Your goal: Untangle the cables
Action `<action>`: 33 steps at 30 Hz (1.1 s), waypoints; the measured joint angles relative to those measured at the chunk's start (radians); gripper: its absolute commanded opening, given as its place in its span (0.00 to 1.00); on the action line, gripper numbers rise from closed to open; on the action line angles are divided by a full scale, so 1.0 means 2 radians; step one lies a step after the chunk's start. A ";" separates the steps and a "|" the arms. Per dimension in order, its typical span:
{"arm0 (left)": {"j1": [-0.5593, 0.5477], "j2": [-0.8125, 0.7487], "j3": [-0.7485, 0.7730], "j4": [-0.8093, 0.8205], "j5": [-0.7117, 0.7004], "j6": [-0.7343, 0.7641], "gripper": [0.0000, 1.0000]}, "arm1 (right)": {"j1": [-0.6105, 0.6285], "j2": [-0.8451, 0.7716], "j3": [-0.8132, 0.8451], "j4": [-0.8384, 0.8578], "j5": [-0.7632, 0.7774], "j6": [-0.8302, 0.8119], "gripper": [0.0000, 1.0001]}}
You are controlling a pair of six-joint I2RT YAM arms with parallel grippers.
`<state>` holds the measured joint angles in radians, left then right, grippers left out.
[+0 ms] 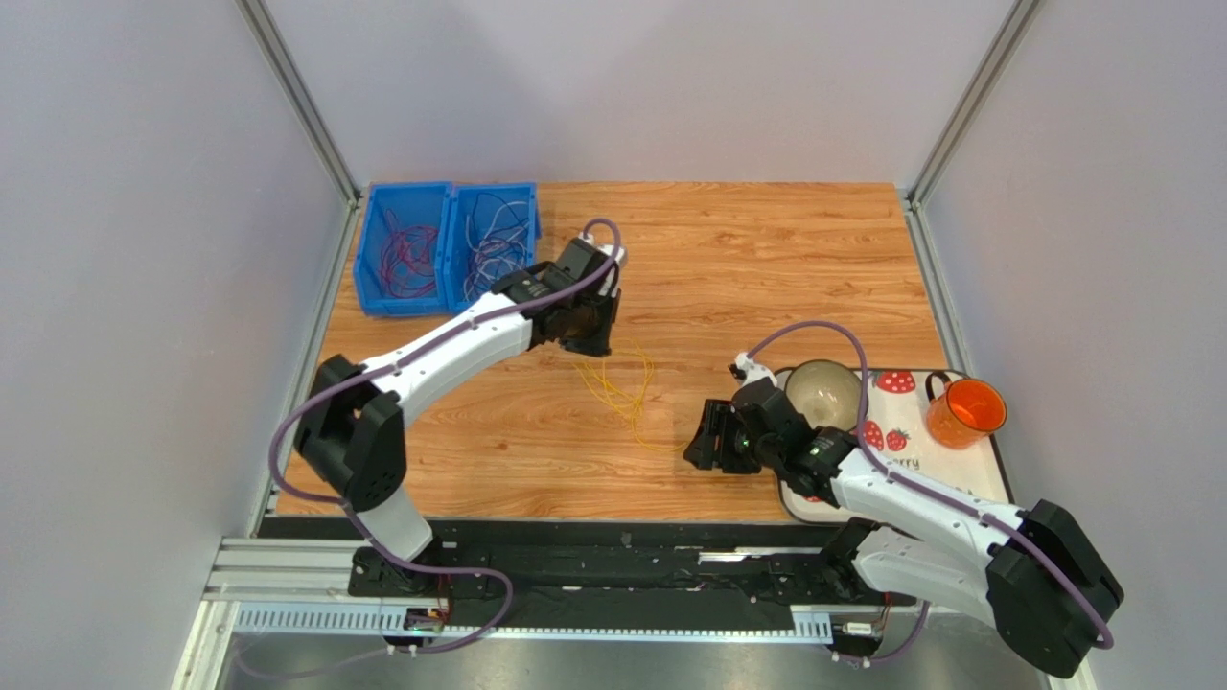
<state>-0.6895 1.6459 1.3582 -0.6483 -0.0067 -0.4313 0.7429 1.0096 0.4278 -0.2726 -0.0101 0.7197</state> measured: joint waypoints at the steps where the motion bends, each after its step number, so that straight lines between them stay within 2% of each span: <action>1: -0.006 0.014 0.002 0.001 0.000 0.001 0.00 | 0.000 0.000 -0.007 -0.001 0.002 0.001 0.57; 7: -0.028 0.067 0.005 0.012 0.003 0.004 0.01 | 0.000 0.002 -0.029 0.001 0.012 0.005 0.57; 14: -0.030 0.105 0.016 0.029 0.015 0.006 0.13 | 0.000 0.022 -0.030 0.031 0.014 0.005 0.57; 16: -0.030 0.116 0.023 0.036 0.018 0.008 0.39 | 0.000 0.028 -0.030 0.041 0.013 0.005 0.57; 18: -0.031 0.120 0.027 0.039 0.019 0.016 0.58 | 0.000 0.031 -0.031 0.049 0.013 0.005 0.57; 19: -0.033 0.120 0.028 0.041 0.015 0.019 0.61 | 0.000 0.031 -0.032 0.052 0.013 0.005 0.57; 26: -0.042 0.114 0.054 0.017 -0.050 0.054 0.62 | 0.000 0.029 -0.043 0.076 0.013 0.005 0.57; 33: -0.058 0.097 0.055 0.004 -0.054 0.033 0.61 | 0.000 0.010 -0.060 0.091 0.016 0.005 0.56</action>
<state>-0.8062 1.8400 1.4673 -0.6411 -0.1154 -0.3660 0.7429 1.0286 0.3073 -0.0906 0.0212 0.7303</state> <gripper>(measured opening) 0.607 0.551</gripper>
